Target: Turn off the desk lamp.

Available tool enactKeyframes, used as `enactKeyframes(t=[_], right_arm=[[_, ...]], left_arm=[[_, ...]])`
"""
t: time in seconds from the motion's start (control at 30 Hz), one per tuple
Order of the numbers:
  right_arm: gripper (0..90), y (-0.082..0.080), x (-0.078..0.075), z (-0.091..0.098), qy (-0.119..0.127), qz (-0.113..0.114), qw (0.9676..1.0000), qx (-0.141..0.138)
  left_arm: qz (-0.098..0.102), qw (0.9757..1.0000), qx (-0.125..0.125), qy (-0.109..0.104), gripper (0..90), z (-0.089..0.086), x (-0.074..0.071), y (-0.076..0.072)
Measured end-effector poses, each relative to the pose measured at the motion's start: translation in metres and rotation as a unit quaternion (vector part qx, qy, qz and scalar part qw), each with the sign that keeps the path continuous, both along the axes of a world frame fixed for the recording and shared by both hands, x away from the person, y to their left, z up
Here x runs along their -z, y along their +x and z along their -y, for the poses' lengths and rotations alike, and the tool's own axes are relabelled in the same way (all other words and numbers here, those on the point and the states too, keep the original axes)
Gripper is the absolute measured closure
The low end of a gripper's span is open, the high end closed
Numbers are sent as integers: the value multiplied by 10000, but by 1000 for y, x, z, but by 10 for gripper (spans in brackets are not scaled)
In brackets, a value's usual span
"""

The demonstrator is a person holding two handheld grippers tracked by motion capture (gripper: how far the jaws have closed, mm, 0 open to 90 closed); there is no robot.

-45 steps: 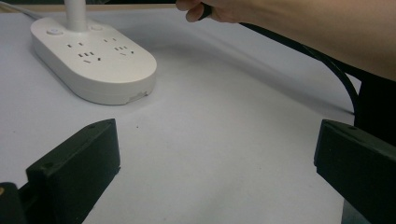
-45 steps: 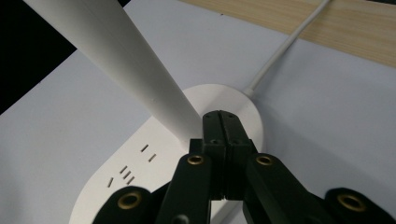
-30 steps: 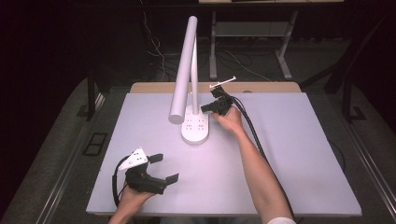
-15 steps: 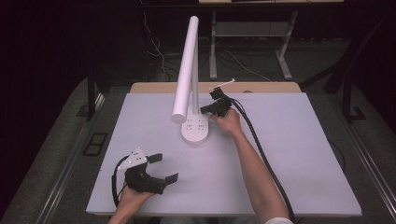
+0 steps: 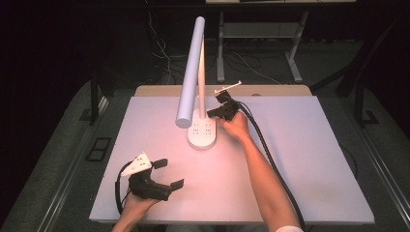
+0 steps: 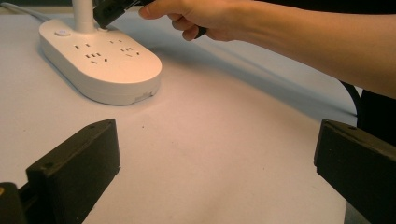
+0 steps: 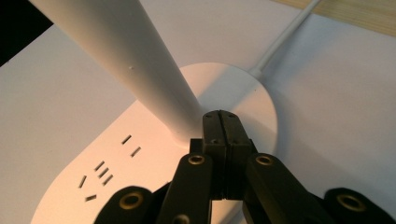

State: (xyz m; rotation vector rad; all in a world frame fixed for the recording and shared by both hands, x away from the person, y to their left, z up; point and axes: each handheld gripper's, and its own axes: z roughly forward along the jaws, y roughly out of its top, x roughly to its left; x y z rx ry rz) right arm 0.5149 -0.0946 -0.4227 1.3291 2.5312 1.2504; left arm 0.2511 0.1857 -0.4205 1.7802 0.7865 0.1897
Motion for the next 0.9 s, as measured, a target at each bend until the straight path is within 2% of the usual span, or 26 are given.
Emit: enactKeyframes(t=[0.13,0.33,0.47,0.57,0.9], right_arm=[[900,0,2,2,104,-23,9999,14],[900,-2,4,2,92,42,9999,2],[900,-3,6,4,263,25,9996,105],[900,-4,4,1,158,43,9998,111],[900,-3,4,3,199,4,9998,79]], left_arm=[[2,10000,-13,-14,0,0,0,0],[23,10000,-5,-19,0,1,0,-1],[14,10000,17,-15,0,1,0,-1],[1,10000,15,-18,0,1,0,0],[-8,10000,6,-17,0,1,0,0]])
